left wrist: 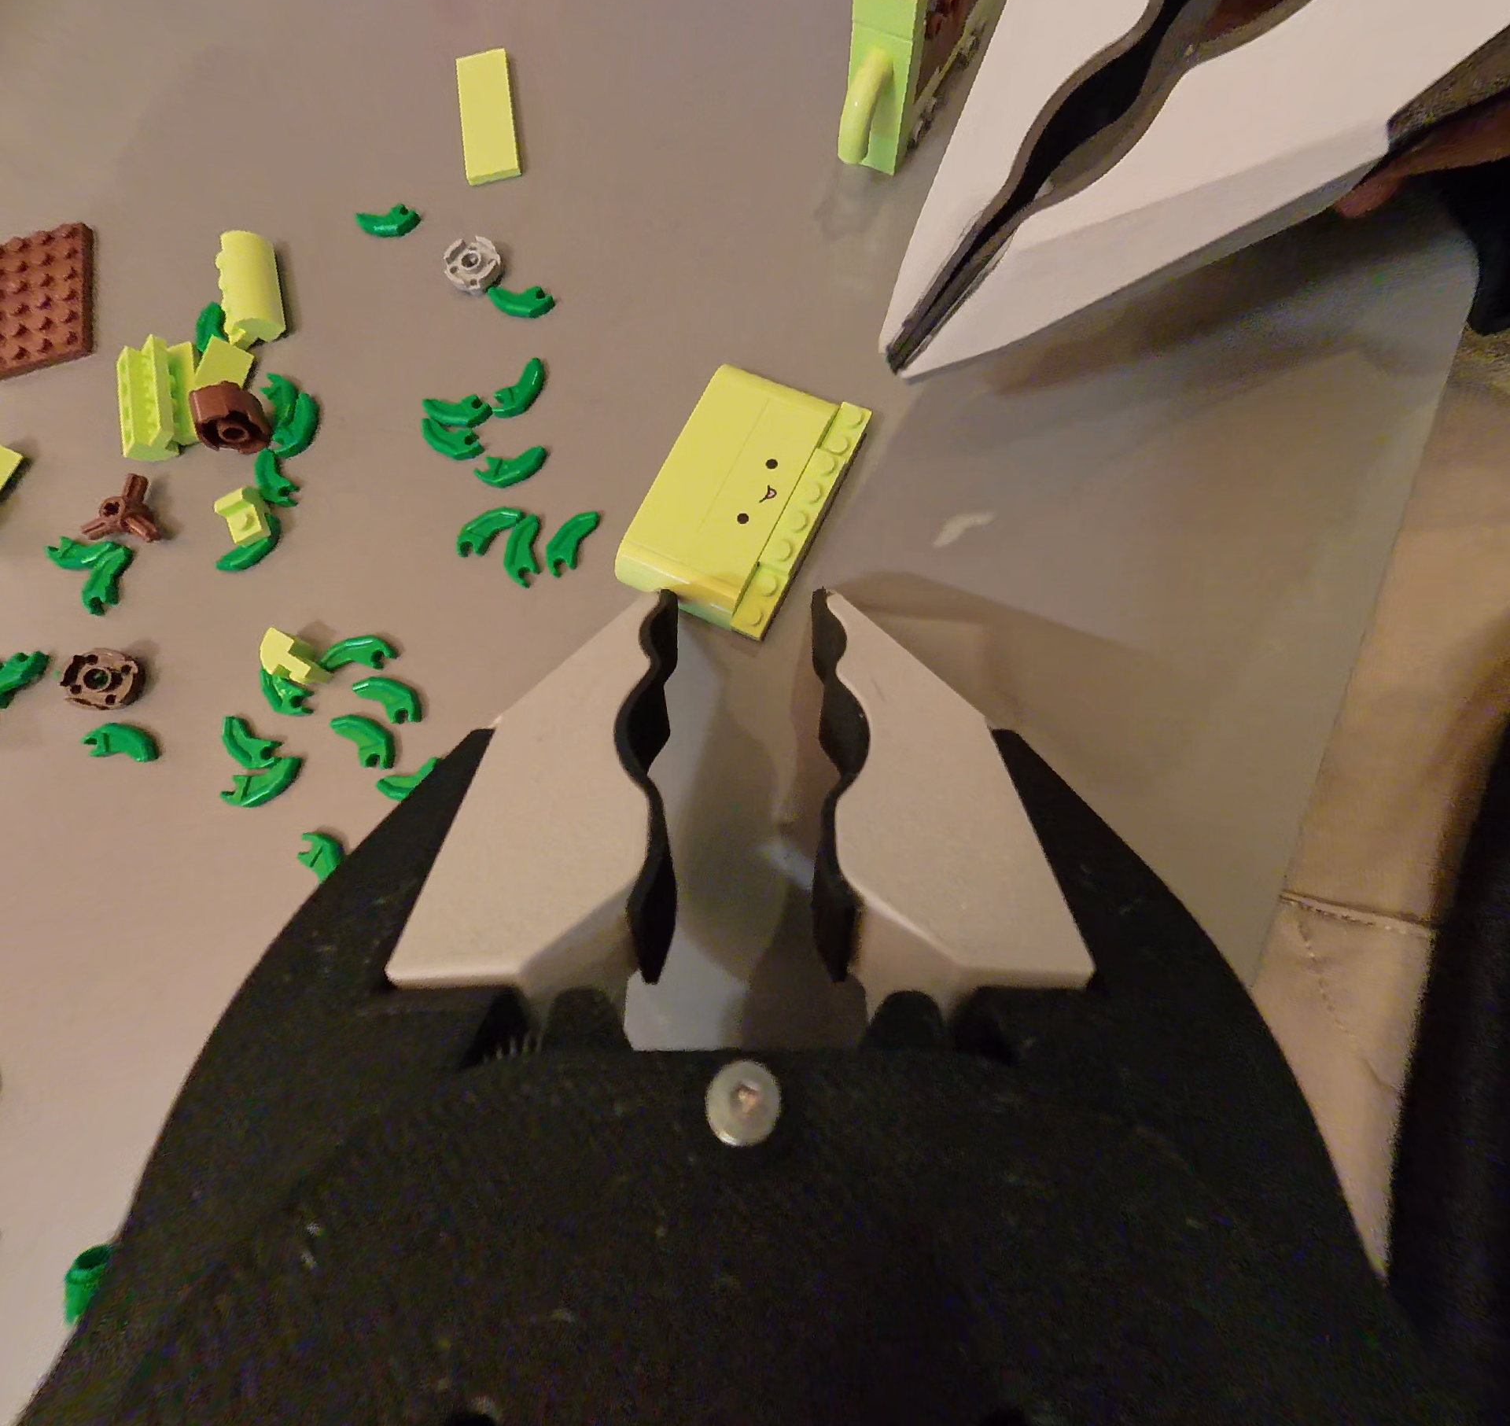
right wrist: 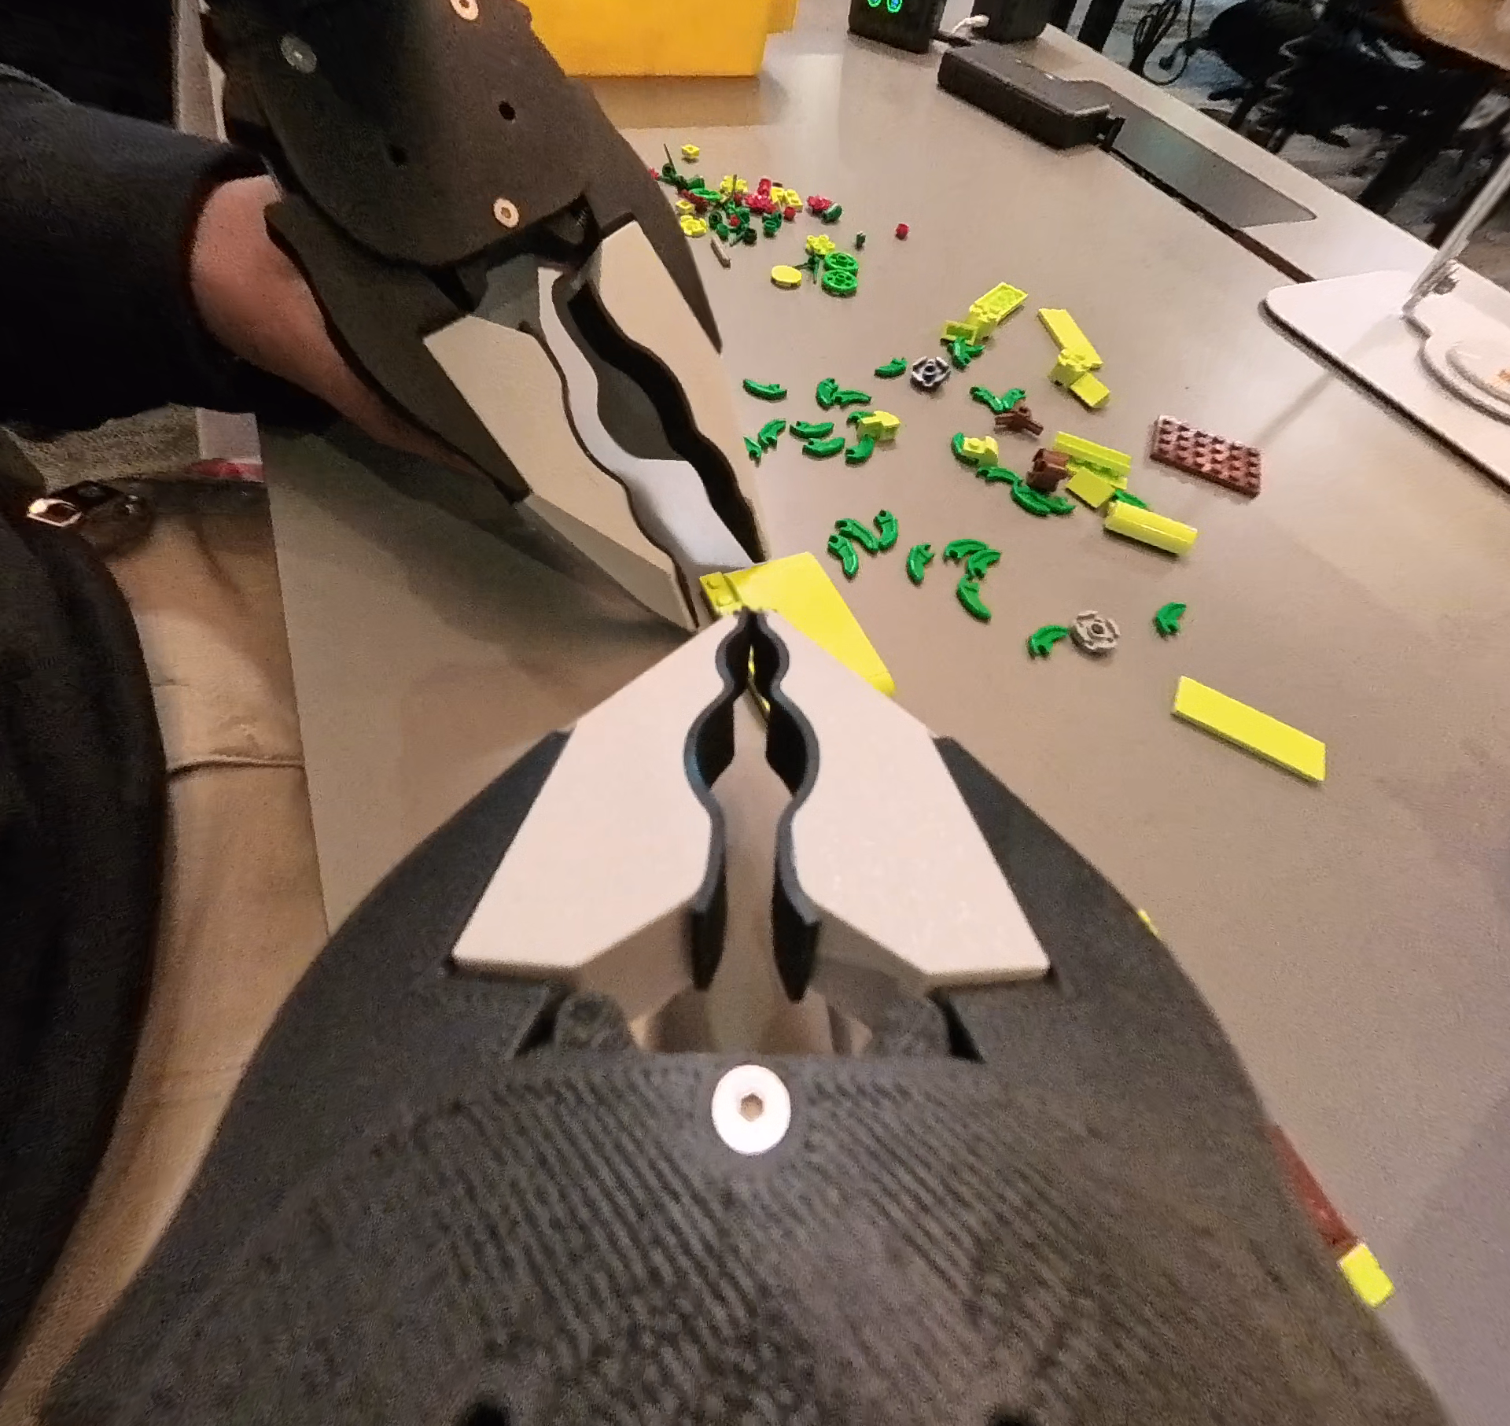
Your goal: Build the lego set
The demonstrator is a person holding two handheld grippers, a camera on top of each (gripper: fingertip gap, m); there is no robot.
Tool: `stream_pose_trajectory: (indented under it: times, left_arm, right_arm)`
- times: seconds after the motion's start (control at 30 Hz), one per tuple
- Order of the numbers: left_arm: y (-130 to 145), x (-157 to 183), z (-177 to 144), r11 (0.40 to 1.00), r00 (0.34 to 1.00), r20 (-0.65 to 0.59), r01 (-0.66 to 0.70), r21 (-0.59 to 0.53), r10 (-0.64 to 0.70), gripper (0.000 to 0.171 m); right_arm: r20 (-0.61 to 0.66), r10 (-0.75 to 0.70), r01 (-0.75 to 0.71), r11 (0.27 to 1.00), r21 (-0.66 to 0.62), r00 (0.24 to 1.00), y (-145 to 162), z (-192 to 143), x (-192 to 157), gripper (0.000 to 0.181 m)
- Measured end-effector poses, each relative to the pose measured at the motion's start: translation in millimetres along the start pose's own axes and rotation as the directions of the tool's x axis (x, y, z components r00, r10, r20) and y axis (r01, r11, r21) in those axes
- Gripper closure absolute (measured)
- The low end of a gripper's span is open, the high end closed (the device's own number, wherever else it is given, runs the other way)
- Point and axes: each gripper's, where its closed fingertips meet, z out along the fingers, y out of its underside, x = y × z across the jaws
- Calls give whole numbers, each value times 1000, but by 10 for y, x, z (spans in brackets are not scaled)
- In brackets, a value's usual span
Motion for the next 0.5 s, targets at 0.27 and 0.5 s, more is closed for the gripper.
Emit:
stream_pose_trajectory:
  times: [0.27, 0.5]
  left_arm:
    - [-6, -11, -6, 999, 998, 50, -44, 3, 44, 137]
    - [-5, -20, -4, 1000, 999, 39, -24, 2, 24, 135]
  right_arm:
    - [-44, -63, 60, 996, -68, 997, 81, 66, -4, 181]
    - [-54, -73, 68, 994, -86, 996, 103, 84, 3, 181]
